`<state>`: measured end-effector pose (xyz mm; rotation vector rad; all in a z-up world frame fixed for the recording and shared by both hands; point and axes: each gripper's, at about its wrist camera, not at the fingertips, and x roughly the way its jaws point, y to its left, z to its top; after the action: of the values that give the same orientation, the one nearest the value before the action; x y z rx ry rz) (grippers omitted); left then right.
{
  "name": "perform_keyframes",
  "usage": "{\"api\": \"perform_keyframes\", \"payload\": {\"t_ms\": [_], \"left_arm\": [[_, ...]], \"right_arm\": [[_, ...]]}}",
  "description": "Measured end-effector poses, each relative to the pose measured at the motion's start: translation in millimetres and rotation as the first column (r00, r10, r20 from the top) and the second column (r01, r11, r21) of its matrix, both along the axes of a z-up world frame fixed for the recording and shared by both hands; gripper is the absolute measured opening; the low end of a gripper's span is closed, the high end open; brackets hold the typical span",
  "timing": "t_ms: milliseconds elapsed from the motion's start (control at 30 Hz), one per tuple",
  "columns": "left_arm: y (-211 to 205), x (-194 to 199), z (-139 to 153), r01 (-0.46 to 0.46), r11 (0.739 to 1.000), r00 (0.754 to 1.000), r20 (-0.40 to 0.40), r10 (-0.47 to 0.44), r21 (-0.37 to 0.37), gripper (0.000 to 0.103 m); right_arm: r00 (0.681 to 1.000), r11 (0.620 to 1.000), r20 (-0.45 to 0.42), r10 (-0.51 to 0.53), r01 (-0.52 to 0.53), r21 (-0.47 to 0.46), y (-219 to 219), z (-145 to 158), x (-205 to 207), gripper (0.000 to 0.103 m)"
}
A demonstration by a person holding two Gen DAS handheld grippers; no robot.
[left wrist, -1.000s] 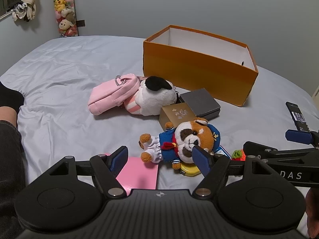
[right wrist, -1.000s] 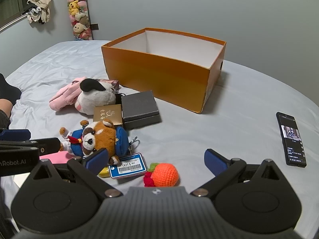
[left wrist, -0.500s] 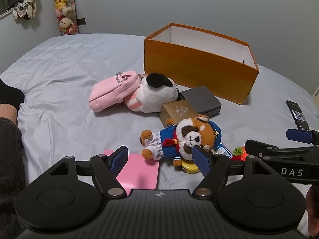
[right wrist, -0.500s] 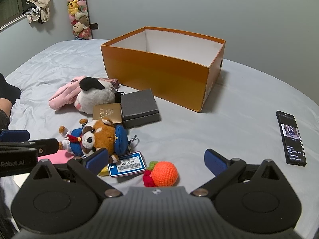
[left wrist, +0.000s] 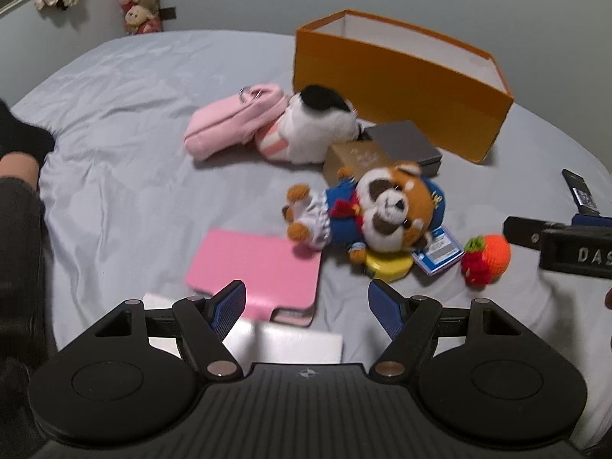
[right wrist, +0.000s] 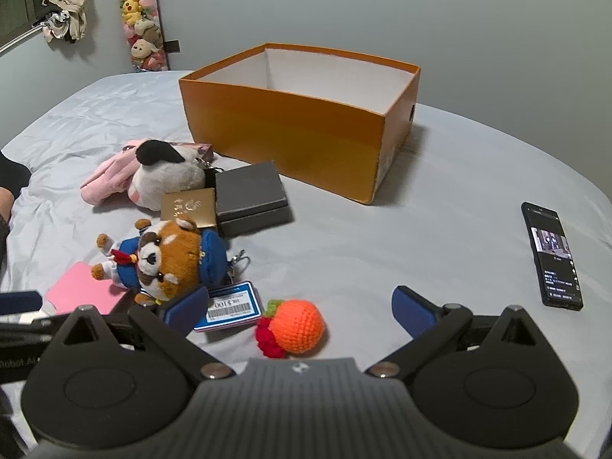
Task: Organize objects
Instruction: 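Move left gripper to the white box while right gripper approaches the orange crocheted ball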
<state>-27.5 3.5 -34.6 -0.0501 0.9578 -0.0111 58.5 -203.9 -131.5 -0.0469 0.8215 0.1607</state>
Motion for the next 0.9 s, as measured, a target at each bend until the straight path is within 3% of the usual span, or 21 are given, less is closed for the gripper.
{"api": "perform_keyframes", "payload": {"t_ms": [167, 300, 567, 900], "left_arm": [[19, -8, -13, -0.152, 0.981, 0.987, -0.064, 0.145, -0.118, 0.086], [35, -18, -28, -0.331, 0.918, 0.942, -0.130, 0.309, -0.220, 0.086], [42, -15, -30, -0.471, 0.875, 0.880, -0.125, 0.457, -0.114, 0.088], [43, -6, -37, -0.504, 0.864, 0.862, -0.080, 0.501, -0.017, 0.096]], "right_arm": [[1.000, 1.000, 0.001, 0.000, 0.000, -0.004, -1, -1, -1, 0.102], [1.000, 1.000, 0.000, 0.002, -0.002, -0.004, -1, -2, -1, 0.102], [1.000, 1.000, 0.000, 0.009, -0.009, -0.002, 0, -4, -1, 0.102], [1.000, 1.000, -0.005, 0.002, -0.002, -0.008, -4, -8, 0, 0.102]]}}
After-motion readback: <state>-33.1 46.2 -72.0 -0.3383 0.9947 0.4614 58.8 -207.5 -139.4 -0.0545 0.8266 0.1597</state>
